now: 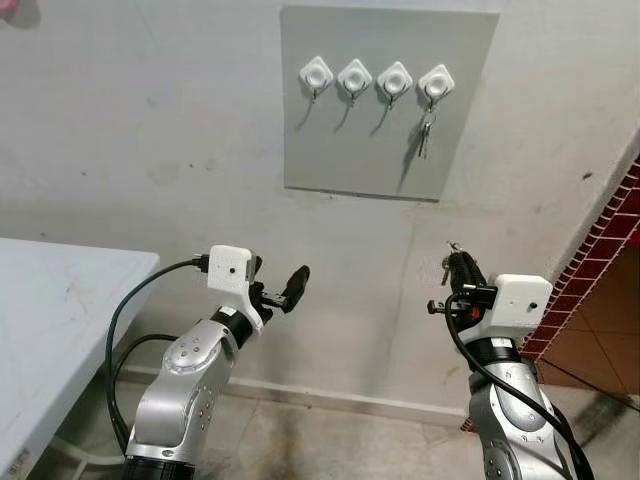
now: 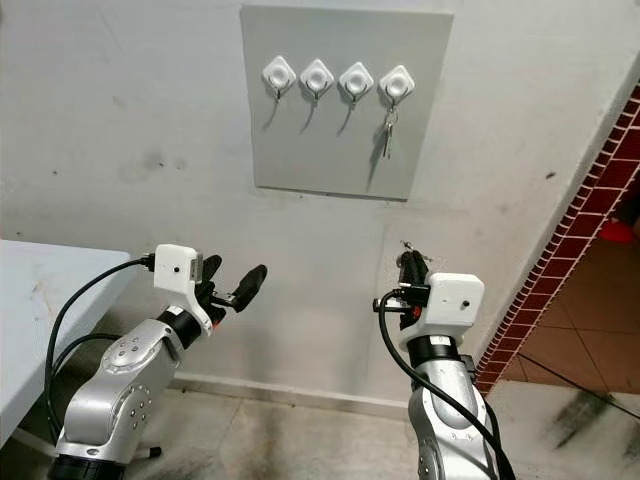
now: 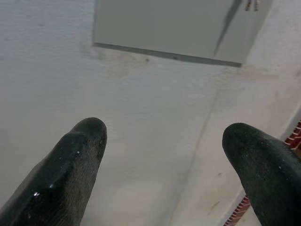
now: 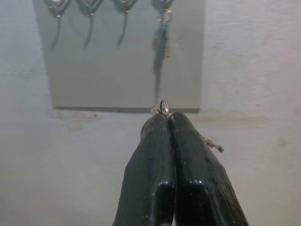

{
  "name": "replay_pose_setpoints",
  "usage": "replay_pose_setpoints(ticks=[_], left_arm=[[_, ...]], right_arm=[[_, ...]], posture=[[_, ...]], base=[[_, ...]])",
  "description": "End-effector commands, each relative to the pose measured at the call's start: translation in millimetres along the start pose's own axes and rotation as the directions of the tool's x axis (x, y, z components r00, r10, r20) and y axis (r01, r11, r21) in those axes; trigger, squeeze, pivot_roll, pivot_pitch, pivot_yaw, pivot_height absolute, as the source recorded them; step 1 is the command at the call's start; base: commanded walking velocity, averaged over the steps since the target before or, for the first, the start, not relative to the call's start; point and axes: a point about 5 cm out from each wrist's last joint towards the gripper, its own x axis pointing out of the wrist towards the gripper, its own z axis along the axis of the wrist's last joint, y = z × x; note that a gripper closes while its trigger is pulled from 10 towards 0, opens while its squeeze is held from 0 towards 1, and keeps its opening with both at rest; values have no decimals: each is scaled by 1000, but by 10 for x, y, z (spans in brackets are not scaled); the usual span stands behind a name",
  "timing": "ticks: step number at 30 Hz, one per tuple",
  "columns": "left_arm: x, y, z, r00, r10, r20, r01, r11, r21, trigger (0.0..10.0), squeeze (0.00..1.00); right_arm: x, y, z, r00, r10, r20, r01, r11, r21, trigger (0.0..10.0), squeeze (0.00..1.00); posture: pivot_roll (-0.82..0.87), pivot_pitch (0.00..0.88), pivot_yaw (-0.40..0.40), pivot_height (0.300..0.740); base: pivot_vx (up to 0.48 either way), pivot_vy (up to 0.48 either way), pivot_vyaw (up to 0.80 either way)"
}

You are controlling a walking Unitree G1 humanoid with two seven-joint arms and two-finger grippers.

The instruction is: Hang keys on a hook

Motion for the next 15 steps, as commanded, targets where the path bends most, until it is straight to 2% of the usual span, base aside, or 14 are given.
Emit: replay_pose_setpoints(ticks=[1,8,15], left_arm=[[21,-6,59,1000,-6,12,6,1000,14,10000,0],[30,-19,67,1000,-11,14,11,1000,11,10000,0],[27,-16,65,1000,-8,14,8,1000,11,10000,0]], right_arm=[[0,19,54,1000,2,27,-2,1000,-1,10000,0],[-1,26,51,1000,0,27,0,1000,2,10000,0],[-8,31,44,1000,1,25,-1,1000,3,10000,0]], posture=[[-46,28,-3,740],[-45,30,-2,740],[-43,32,-4,740]], base=[[262,0,0],[266,0,0],[374,0,0]])
